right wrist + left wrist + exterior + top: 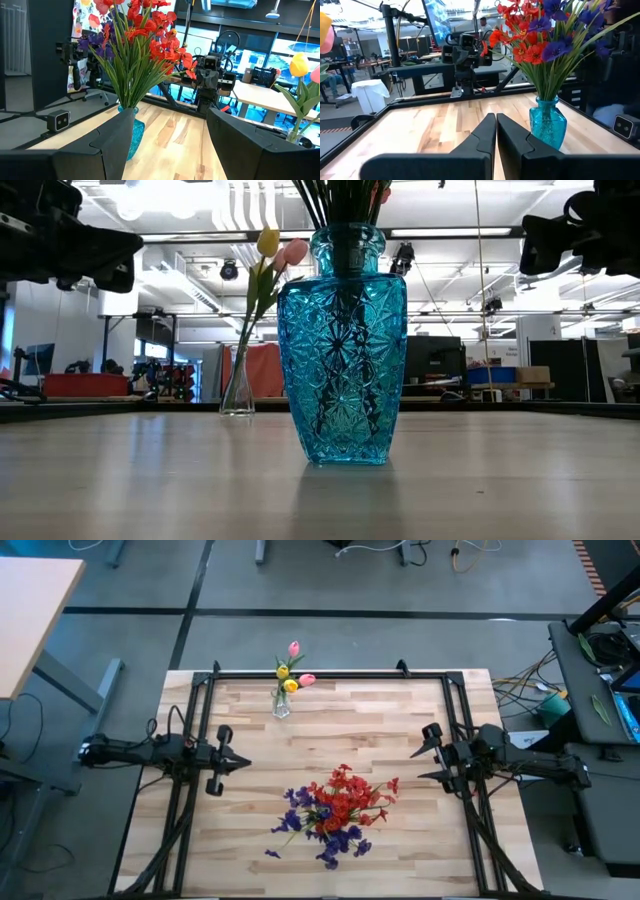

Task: Sort flowers into vase by color
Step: Return to Home Position

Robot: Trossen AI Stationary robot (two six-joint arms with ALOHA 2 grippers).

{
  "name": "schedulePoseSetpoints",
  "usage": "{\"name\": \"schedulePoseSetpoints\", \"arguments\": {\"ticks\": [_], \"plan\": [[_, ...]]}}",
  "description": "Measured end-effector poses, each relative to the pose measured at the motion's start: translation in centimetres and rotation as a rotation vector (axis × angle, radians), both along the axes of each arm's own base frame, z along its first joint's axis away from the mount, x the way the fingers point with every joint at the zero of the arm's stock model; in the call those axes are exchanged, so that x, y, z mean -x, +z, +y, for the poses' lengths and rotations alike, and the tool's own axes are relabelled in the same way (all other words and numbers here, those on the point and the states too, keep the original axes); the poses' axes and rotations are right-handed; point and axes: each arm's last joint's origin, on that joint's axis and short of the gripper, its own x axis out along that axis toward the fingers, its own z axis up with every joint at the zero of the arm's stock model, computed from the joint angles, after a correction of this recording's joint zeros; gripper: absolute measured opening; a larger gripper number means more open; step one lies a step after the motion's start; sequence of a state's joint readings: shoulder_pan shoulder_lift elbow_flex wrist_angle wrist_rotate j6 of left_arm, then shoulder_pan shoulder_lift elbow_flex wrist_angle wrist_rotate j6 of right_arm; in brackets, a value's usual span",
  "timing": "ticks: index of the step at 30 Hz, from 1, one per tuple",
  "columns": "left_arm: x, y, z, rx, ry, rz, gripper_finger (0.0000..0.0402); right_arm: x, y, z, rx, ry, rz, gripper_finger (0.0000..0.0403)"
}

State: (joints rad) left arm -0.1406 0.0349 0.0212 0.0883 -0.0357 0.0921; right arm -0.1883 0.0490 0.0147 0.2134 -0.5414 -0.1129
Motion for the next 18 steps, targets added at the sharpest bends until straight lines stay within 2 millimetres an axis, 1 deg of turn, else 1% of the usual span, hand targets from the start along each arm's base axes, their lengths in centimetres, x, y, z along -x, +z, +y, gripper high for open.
{"name": "schedulePoseSetpoints", "arguments": {"ticks": [18], "plan": [[-0.22, -0.22, -0.03, -0.004, 0.000, 0.029, 0.0000, 0.00, 0.00, 0.00, 0.000, 0.000, 0.000, 0.0244]]}}
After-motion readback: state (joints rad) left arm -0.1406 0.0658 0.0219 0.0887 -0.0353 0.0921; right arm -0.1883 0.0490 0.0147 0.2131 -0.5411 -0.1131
